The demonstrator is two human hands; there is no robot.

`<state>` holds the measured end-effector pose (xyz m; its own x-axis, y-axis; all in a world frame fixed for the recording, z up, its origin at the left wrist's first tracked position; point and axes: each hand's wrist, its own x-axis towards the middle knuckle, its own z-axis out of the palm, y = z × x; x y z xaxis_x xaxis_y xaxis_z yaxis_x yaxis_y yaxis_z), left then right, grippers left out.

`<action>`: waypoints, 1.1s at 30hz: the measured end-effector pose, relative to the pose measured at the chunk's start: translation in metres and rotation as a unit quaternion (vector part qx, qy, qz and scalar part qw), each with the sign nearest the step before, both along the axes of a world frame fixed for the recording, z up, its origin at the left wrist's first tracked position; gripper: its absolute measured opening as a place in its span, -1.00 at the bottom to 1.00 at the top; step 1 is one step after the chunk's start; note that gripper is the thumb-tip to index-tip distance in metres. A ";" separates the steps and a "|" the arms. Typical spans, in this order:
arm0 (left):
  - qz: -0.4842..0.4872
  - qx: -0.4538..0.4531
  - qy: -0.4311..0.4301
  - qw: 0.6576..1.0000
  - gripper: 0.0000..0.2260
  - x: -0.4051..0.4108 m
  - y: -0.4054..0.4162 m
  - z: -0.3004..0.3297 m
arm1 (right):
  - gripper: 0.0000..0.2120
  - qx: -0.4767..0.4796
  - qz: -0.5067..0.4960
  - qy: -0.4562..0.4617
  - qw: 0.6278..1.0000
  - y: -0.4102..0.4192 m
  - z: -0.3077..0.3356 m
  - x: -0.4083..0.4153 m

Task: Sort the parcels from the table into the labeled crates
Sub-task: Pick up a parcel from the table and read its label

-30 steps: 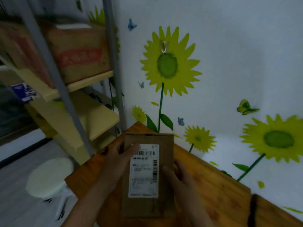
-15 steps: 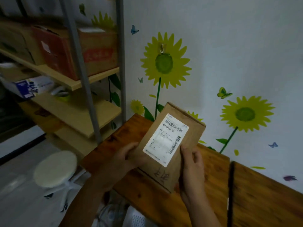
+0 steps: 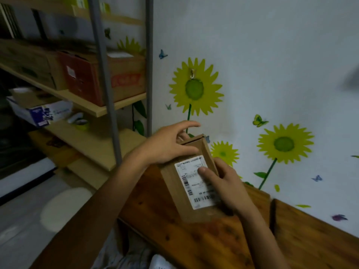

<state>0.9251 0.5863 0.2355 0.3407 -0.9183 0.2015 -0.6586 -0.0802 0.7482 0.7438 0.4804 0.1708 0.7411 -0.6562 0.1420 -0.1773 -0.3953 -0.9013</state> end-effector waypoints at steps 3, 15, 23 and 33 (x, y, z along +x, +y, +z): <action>0.191 -0.039 0.017 0.981 -0.41 0.006 0.023 -0.023 | -0.88 0.130 -0.067 -0.106 0.984 0.016 -0.010 -0.004; 0.119 -0.136 0.306 0.935 -0.80 -0.051 0.038 -0.055 | -0.80 0.282 -0.065 -0.189 0.938 0.050 -0.002 -0.016; 0.086 -0.073 0.245 0.963 -0.51 -0.085 0.063 -0.070 | -0.84 0.291 -0.070 -0.210 0.931 0.050 0.002 -0.033; 0.114 -0.105 0.279 0.948 -0.66 -0.096 0.072 -0.092 | -0.80 0.268 -0.066 -0.197 0.941 0.058 -0.005 -0.046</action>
<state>0.8292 0.6585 0.1435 0.6323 -0.7680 0.1016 -0.1401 0.0156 0.9900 0.6980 0.5384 0.1660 0.6066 -0.7949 0.0117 0.1968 0.1360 -0.9710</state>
